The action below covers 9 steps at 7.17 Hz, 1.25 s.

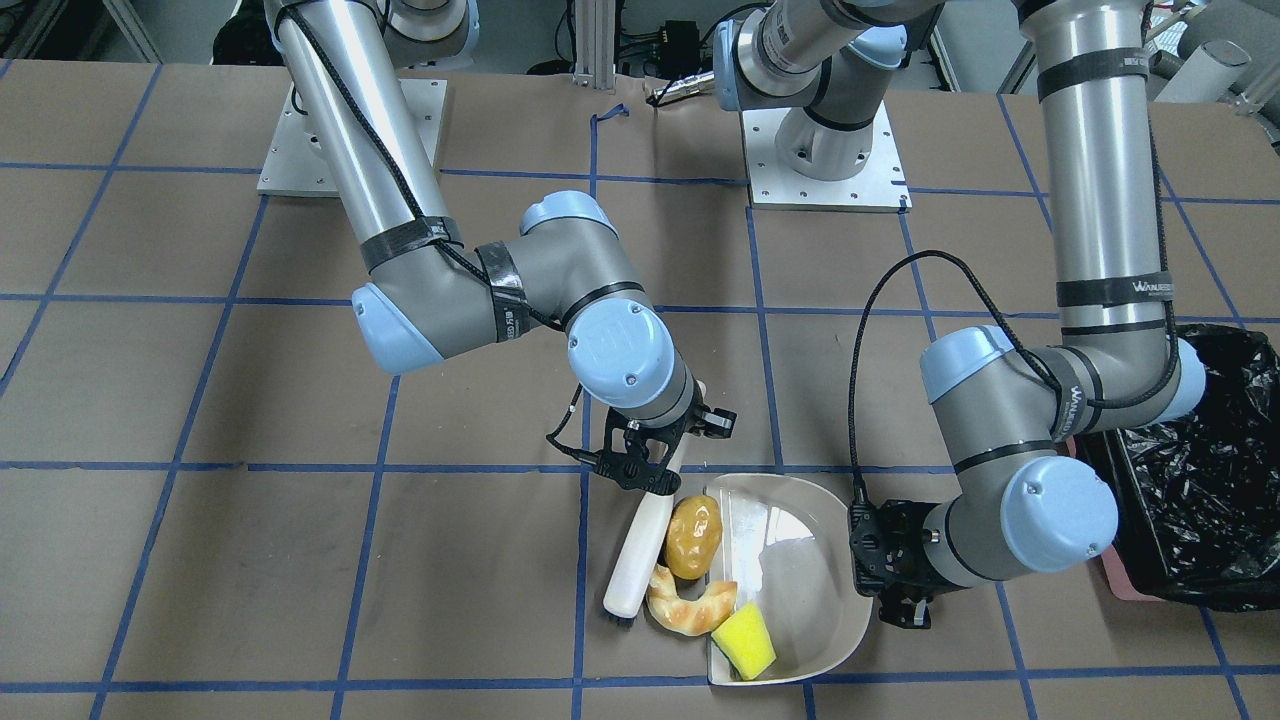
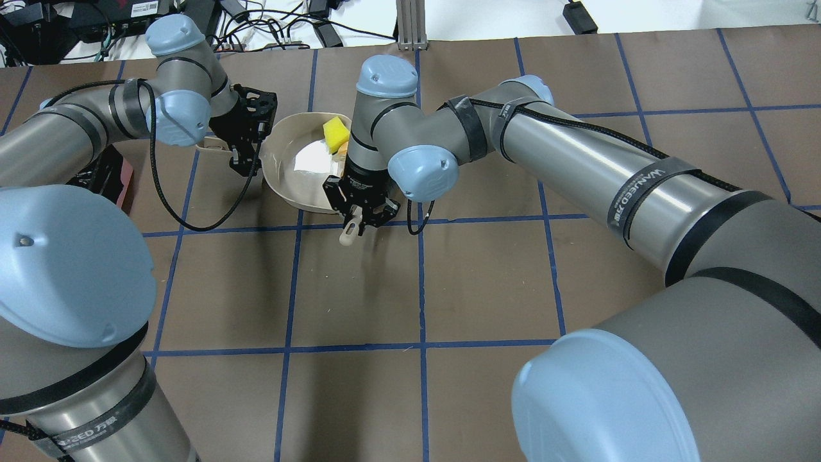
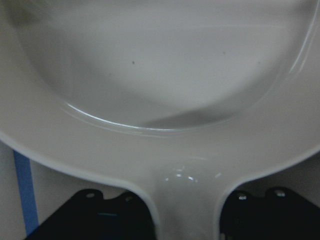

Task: Sweep and dump trash into bin
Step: 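Sweep the sponge, roll and pastry into the dustpan with the right gripper's brush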

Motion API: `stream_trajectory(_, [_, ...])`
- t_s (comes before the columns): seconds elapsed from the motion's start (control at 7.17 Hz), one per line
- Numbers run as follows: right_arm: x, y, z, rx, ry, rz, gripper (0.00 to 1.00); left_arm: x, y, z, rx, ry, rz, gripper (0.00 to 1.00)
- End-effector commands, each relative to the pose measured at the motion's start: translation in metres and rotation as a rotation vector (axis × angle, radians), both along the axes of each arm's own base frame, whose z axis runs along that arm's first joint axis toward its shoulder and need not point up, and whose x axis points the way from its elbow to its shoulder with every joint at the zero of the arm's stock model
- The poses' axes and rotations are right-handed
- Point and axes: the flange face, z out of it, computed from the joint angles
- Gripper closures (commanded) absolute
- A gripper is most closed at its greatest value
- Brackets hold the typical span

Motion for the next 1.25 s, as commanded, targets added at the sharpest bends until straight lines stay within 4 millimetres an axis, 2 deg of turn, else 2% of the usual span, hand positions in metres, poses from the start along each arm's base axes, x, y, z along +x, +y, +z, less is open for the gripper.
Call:
stream_trajectory(0.0, [0.007, -0.002, 0.001, -0.020, -0.014, 0.040, 0.76, 0.002, 0.000, 0.000, 0.000, 0.002, 0.003, 0.95])
stream_trajectory(0.42, [0.022, 0.007, 0.006, -0.057, -0.042, 0.154, 0.76, -0.003, 0.000, 0.006, -0.010, 0.000, 0.000, 0.95])
stream_trajectory(0.7, [0.037, 0.017, 0.009, -0.077, -0.067, 0.209, 0.76, 0.010, -0.001, 0.003, -0.006, 0.006, 0.019, 0.95])
stream_trajectory(0.84, [0.040, 0.017, 0.010, -0.091, -0.074, 0.219, 0.75, 0.004, -0.001, 0.009, -0.016, 0.009, 0.019, 0.95])
stream_trajectory(1.12, [0.063, 0.017, 0.004, -0.112, -0.088, 0.248, 0.74, 0.008, -0.002, 0.005, -0.011, 0.019, 0.026, 0.95])
